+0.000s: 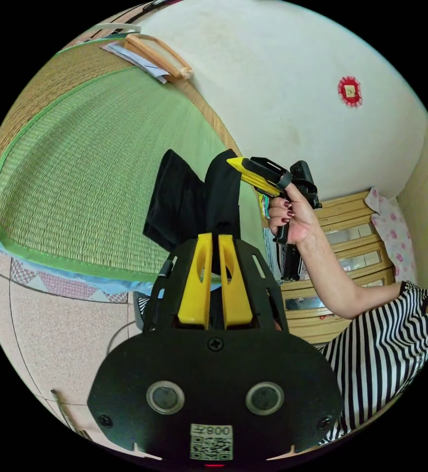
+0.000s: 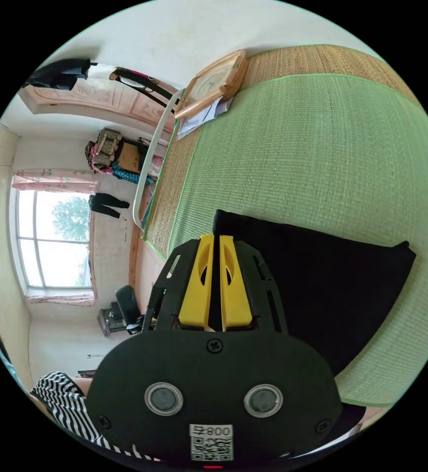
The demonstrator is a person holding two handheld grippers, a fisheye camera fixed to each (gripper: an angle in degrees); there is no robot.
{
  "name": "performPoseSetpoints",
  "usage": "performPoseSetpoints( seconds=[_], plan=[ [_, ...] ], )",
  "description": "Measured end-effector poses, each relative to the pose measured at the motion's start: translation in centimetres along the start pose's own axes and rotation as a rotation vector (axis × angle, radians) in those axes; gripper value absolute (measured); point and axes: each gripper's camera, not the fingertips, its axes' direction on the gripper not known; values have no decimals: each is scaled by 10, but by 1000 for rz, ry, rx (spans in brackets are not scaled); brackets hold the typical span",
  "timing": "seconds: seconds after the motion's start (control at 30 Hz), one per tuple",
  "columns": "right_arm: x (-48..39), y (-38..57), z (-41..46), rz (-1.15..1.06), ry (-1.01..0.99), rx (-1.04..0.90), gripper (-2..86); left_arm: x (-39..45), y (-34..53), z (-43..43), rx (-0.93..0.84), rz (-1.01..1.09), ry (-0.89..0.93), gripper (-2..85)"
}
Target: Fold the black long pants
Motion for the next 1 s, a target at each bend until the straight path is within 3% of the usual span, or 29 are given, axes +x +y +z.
performPoseSetpoints(
  seconds=[0.27,0.5,0.77,1.0],
  plan=[
    [-48,-53,-22,-32,-13,-92,18,-88,3,12,23,-149,27,26],
    [-89,-70,-76,-155,-89,-52,3,-130,8,16,70,-187,82,24],
    [-135,-102,-82,-220,88,-101,0,-131,20,-4,212,-141,-88,3],
    [-173,-110,-63,-364,280,-154,1,-117,-5,16,139,23,-239,1]
  ],
)
